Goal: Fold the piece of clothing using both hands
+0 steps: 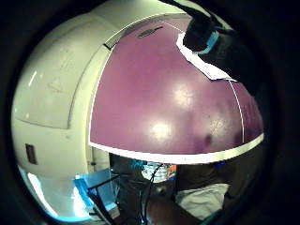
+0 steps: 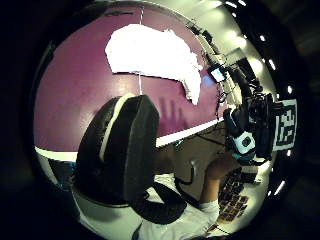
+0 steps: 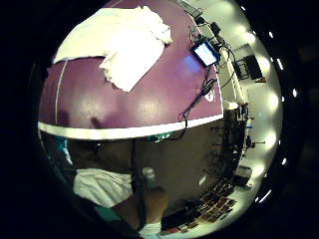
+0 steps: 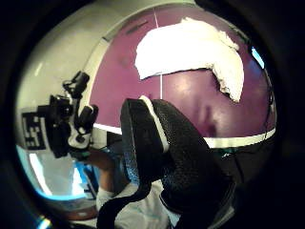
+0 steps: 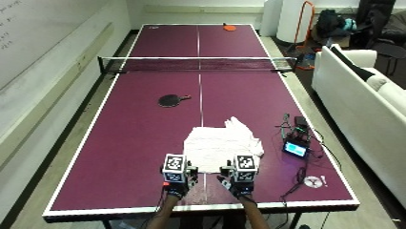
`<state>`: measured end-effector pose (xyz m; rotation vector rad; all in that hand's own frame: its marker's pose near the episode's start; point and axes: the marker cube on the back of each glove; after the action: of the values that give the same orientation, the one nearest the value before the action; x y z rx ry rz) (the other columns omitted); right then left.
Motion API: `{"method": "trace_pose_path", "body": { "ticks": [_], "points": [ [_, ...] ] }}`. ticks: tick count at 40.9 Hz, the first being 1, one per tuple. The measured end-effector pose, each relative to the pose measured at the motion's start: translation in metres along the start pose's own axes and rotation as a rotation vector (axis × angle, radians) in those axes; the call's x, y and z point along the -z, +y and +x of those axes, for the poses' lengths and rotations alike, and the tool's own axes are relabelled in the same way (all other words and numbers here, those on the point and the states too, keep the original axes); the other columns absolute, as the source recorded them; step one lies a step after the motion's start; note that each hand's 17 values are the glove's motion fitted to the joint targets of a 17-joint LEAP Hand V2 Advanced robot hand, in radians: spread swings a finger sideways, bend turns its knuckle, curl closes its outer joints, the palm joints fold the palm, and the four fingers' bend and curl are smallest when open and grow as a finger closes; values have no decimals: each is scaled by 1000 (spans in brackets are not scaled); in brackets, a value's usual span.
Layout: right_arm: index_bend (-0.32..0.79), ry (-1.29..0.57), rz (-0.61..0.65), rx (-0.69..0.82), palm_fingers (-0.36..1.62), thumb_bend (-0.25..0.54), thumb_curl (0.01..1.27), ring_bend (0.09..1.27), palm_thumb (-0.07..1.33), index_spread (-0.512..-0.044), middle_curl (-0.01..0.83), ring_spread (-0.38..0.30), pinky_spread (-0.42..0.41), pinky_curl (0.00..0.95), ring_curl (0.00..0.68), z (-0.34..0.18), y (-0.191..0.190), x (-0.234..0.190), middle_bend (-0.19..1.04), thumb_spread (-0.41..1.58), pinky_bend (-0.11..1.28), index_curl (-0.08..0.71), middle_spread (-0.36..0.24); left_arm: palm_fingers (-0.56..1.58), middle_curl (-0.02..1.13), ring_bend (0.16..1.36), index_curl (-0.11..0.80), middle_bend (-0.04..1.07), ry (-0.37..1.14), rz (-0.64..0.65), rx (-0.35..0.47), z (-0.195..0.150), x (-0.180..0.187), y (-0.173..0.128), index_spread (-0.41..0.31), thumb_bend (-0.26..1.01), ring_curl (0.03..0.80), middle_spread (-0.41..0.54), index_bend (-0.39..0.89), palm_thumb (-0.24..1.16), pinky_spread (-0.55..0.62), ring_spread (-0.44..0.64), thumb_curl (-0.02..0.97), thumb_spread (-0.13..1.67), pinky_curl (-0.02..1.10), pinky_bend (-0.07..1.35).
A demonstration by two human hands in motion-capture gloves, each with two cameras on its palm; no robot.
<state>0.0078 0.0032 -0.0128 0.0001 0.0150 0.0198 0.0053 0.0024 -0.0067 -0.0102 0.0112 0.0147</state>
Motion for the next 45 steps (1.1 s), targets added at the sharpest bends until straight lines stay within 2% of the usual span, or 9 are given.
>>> {"method": "trace_pose_path", "body": {
  "ticks": [12, 18, 23, 25, 29, 33, 39, 42, 45],
  "points": [
    [157, 10, 14, -35, 190, 24, 152, 225, 256, -402, 253, 137, 259, 259, 167, 21, -10, -13, 197, 1191, 345, 246, -35, 417, 295, 623, 178, 193, -5, 33, 5, 8, -2, -4, -111, -11, 280, 4, 116, 138, 292, 154, 150, 1188, 296, 457],
    [145, 35, -4, -97, 182, 1, 173, 226, 274, -400, 271, 138, 260, 277, 182, 41, -29, -28, 196, 1181, 360, 253, -35, 422, 309, 625, 193, 188, -9, 29, 9, 16, -28, -33, -111, -14, 285, -5, 120, 136, 287, 148, 164, 1202, 310, 459],
    [132, 28, -31, -151, 163, -5, 192, 229, 303, -395, 281, 143, 261, 295, 193, 57, -63, -65, 193, 1171, 386, 253, -32, 418, 319, 628, 203, 187, -28, 2, 21, 20, -47, -57, -111, -14, 290, -7, 119, 135, 281, 146, 177, 1205, 321, 459],
    [134, 13, -44, -158, 148, -10, 198, 233, 308, -392, 285, 145, 261, 299, 199, 56, -66, -65, 195, 1169, 386, 254, -29, 415, 321, 629, 207, 184, -39, -9, 36, 25, -34, -56, -111, -15, 292, -1, 119, 135, 280, 146, 181, 1206, 324, 459],
    [122, 15, -132, -183, 126, -13, 209, 250, 323, -384, 295, 147, 257, 309, 209, 45, -37, -32, 199, 1162, 390, 248, -22, 406, 325, 628, 214, 180, -58, -14, 31, 36, -12, -55, -111, -15, 294, 7, 123, 134, 284, 149, 189, 1207, 332, 463],
    [123, 107, -340, -276, 115, -16, 215, 262, 329, -376, 302, 145, 253, 315, 217, 54, -29, -47, 201, 1159, 395, 244, -19, 396, 327, 629, 220, 177, -62, -180, -18, 45, -35, -57, -105, -14, 297, 11, 118, 141, 285, 149, 197, 1202, 339, 469],
    [128, 85, -414, -262, 99, -15, 226, 286, 345, -370, 308, 141, 247, 324, 231, 58, -39, -71, 193, 1151, 408, 241, -14, 377, 328, 636, 225, 173, -102, -478, -73, 52, -62, -44, -98, -21, 303, 14, 116, 133, 285, 144, 207, 1177, 350, 484],
    [121, 34, -424, -246, 99, -12, 234, 313, 364, -365, 311, 127, 241, 326, 242, 58, -40, -74, 192, 1144, 409, 237, -13, 374, 329, 643, 227, 174, -62, -522, -110, 57, -69, -43, -94, -18, 306, 9, 114, 136, 285, 136, 213, 1161, 353, 487],
    [121, 23, -380, -224, 120, -16, 237, 339, 369, -362, 312, 107, 231, 328, 250, 60, -44, -74, 191, 1140, 419, 235, -18, 378, 331, 648, 230, 176, -47, -460, -126, 60, -72, -48, -91, -18, 307, 1, 119, 137, 285, 125, 218, 1153, 354, 485]
  ]
}}
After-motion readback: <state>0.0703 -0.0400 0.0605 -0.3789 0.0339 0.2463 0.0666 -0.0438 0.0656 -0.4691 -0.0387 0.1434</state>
